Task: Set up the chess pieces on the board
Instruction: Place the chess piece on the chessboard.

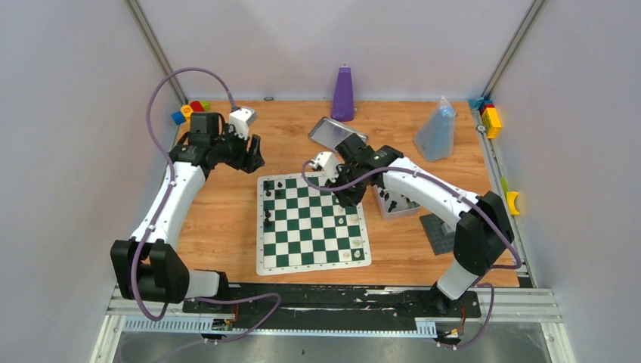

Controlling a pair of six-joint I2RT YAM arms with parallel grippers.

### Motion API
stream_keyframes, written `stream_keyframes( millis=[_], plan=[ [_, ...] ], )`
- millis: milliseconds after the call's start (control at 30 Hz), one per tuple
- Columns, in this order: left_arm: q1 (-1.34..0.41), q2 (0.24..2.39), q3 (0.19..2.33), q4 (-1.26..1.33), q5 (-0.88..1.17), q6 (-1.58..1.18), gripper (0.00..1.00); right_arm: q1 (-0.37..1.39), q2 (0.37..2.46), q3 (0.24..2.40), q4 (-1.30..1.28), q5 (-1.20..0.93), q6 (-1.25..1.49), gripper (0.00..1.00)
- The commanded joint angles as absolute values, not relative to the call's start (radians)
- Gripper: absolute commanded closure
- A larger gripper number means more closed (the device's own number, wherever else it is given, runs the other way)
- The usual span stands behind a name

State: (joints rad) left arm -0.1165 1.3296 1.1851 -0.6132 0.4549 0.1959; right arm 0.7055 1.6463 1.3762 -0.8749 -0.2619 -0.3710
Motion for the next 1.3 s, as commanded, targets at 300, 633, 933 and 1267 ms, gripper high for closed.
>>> stream_keyframes(
  millis=[300,633,933,1267],
  plan=[
    [-0.038,1.285,1.219,-0.611,0.543,0.138,0.29,0.826,1.804,1.341,-0.871,-0.221,-0.419,0.93],
    [-0.038,1.295,1.211,-0.604,0.559,0.14,0.29,0.847,1.835,1.303,-0.849,-0.216,-0.416,0.93],
    [-0.038,1.296,1.208,-0.6,0.569,0.139,0.29,0.849,1.852,1.284,-0.817,-0.212,-0.407,0.93],
    [-0.037,1.295,1.203,-0.597,0.574,0.141,0.29,0.851,1.862,1.286,-0.811,-0.201,-0.401,0.91]
  ],
)
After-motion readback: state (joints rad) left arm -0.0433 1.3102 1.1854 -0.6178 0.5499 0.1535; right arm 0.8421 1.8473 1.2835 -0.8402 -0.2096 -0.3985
